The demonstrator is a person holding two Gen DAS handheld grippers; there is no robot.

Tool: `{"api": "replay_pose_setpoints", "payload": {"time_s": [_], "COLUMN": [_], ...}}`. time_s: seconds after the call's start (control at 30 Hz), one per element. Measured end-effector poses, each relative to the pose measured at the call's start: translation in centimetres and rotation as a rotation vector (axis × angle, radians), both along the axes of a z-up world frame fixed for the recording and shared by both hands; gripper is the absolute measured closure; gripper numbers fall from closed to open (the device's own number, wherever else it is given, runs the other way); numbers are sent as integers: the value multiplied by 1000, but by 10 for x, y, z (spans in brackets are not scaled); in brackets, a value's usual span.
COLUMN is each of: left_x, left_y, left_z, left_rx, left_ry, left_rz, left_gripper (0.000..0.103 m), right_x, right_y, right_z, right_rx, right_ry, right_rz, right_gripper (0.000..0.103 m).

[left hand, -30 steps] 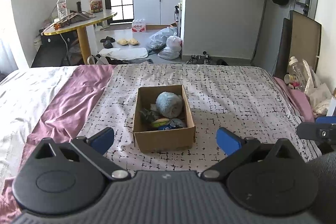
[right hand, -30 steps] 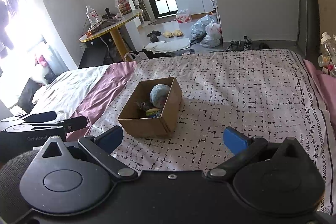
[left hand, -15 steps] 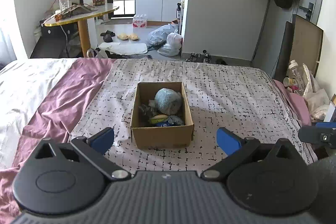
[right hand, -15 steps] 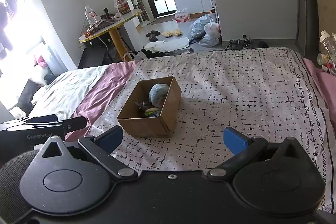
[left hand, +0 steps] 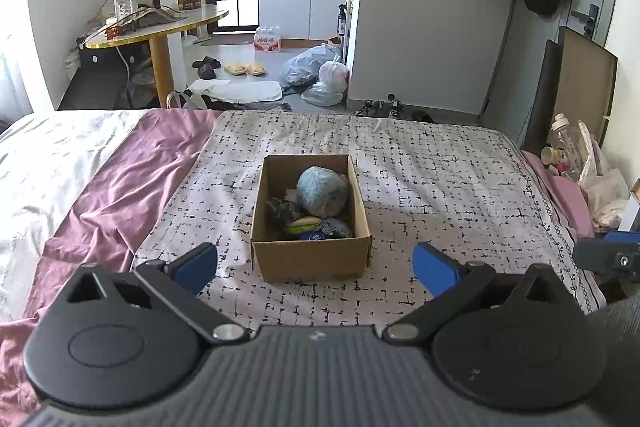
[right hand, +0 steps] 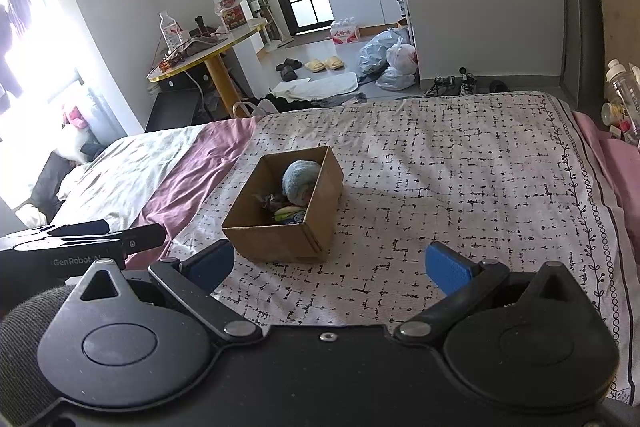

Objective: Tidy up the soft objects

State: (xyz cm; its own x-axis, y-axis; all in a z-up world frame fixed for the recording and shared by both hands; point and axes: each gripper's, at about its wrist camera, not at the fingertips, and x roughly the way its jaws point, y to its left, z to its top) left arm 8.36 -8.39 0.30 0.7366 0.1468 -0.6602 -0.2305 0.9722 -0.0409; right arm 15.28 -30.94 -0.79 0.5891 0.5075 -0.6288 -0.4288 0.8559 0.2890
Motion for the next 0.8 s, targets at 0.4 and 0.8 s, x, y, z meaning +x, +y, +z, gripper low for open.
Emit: {"api": "replay_pose_setpoints", "payload": {"time_s": [0.4,0.8], "left_x": [0,1], "left_y": [-3,-2], "left_z": [1,-1], "left_rx": [22,14], "left_ry": [2,6], "left_rz": [-7,-4], "left_gripper": [0,0], "right_x": [0,-1], "right_y": [3,5], "right_z": [2,1], "right_rx": [-15,-20], "right_ry": [-12,-15], "right_rz": [0,0], "right_gripper": [0,0]}}
